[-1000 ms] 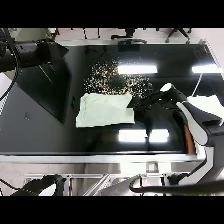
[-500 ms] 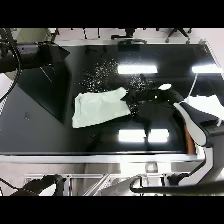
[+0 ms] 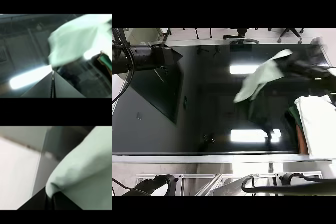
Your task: Fold the shirts.
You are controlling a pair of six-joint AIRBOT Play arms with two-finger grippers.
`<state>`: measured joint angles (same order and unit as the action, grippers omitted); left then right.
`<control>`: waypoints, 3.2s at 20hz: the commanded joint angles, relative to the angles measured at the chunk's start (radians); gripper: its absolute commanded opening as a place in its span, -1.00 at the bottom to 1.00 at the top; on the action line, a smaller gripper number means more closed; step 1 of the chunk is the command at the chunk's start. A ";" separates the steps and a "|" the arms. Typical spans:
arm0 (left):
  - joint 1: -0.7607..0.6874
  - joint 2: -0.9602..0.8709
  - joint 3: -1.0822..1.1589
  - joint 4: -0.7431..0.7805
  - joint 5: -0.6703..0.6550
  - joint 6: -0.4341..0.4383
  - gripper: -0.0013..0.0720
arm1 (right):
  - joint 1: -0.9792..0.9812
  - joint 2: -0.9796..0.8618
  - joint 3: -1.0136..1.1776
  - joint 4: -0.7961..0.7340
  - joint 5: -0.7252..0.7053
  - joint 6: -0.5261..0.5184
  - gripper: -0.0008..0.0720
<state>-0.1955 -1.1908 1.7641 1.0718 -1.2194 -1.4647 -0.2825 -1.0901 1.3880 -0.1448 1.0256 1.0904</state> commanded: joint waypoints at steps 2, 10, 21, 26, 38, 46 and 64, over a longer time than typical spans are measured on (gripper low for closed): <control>-0.001 0.000 0.000 0.000 -0.038 -0.001 -0.92 | -0.288 0.206 0.001 -0.051 -0.033 0.157 -0.93; -0.001 -0.001 0.000 -0.001 -0.113 0.000 -0.92 | -0.646 0.448 -0.019 -0.738 0.377 0.487 -0.94; -0.001 -0.001 0.000 -0.002 -0.123 0.002 -0.92 | -0.709 0.586 -0.214 -1.315 0.637 0.556 0.32; -0.001 -0.001 0.000 -0.001 -0.122 0.001 -0.92 | -0.678 0.526 -0.182 -1.263 0.590 0.555 0.39; -0.001 0.064 -0.104 -0.003 -0.091 0.031 -0.93 | -0.336 0.297 -0.142 -0.689 0.359 0.382 -0.93; -0.001 0.383 -0.824 -0.140 -0.006 0.023 -0.93 | 0.435 0.462 -0.509 -0.956 0.094 0.393 -0.93; -0.001 0.555 -1.025 -0.150 0.060 0.024 -0.93 | 0.571 0.570 -0.674 -0.838 0.161 0.431 -0.93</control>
